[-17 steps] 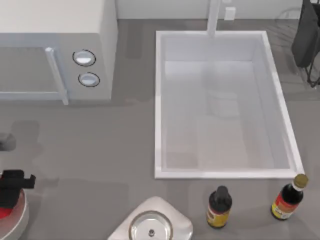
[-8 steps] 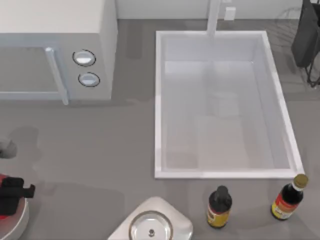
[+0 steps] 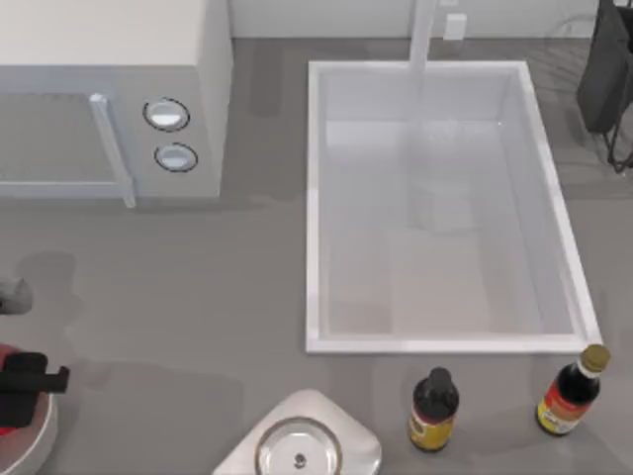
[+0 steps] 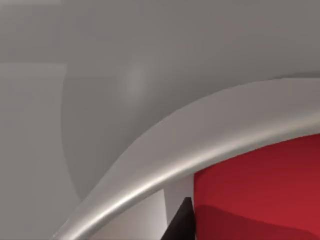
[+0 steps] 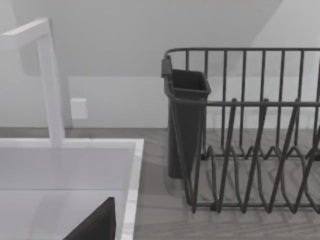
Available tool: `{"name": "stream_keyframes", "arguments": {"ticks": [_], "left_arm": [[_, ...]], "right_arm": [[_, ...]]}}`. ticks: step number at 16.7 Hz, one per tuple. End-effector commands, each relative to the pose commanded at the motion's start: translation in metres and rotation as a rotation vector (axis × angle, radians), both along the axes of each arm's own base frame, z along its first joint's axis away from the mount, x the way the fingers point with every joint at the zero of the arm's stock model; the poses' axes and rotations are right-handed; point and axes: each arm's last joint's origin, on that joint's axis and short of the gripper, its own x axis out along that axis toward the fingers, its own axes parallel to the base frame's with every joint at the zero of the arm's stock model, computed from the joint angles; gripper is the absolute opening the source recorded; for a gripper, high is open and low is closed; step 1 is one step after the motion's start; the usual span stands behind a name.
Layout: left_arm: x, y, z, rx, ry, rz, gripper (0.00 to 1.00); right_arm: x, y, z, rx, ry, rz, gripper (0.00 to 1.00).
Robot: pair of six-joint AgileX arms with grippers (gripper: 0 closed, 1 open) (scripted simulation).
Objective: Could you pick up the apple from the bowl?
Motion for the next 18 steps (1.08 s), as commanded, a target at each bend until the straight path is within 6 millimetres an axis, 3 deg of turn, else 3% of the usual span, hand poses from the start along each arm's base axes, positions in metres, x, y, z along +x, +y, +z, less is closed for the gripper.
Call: {"name": "stream_keyframes", "arguments": {"ticks": [6, 14, 15, 18], "left_arm": [[0.000, 0.000, 0.000, 0.000, 0.000, 0.000, 0.02], [0.000, 0.000, 0.000, 0.000, 0.000, 0.000, 0.00], [-0.008, 0.001, 0.035, 0.012, -0.050, -0.034, 0.00], [-0.003, 0.001, 0.042, 0.012, -0.044, -0.034, 0.00]], "right_arm": [[0.000, 0.000, 0.000, 0.000, 0.000, 0.000, 1.00], [0.000, 0.000, 0.000, 0.000, 0.000, 0.000, 1.00], [0.000, 0.000, 0.000, 0.000, 0.000, 0.000, 1.00], [0.000, 0.000, 0.000, 0.000, 0.000, 0.000, 1.00]]}}
